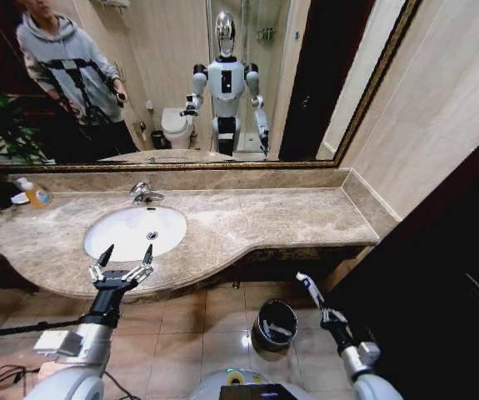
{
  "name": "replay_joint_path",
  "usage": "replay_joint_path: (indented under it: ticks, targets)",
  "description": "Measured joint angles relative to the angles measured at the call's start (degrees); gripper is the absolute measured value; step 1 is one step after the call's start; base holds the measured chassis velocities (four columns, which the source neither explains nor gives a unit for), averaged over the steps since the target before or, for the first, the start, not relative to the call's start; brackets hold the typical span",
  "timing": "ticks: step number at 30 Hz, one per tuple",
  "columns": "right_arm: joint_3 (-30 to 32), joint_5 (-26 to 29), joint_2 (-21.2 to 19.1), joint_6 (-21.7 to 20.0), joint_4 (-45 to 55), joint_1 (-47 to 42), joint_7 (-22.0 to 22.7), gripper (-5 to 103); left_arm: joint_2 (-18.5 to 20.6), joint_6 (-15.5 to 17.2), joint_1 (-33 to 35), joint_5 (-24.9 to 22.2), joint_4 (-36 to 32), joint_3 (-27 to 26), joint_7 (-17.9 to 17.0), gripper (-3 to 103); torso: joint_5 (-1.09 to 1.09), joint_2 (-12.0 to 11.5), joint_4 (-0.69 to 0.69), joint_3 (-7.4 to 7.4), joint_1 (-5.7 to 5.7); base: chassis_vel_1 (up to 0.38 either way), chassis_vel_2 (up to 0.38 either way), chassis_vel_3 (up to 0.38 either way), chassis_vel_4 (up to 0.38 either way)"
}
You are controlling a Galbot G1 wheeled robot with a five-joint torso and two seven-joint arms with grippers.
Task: Pick up the trash from the sink and place it in the trash bin.
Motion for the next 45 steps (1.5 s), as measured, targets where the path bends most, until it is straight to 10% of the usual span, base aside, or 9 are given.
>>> replay_joint_path:
  ticks: [18, 45]
  targets:
    - [-4.41, -27.67, 3.16, -3.64, -38.19, 22.92, -2.01, 0, 0.0, 0.0, 0.0, 0.0, 0.0, 0.0, 0.0, 100, 0.0, -0.01, 0.01, 0.01, 0.0, 0.0, 0.0, 0.0, 0.0]
    - [-4.92, -37.42, 7.86, -0.07, -60.99, 38.84, -1.96, 0, 0.0, 0.0, 0.0, 0.0, 0.0, 0.0, 0.0, 100, -0.01, -0.01, 0.0, 0.0, 0.0, 0.0, 0.0, 0.0, 0.0]
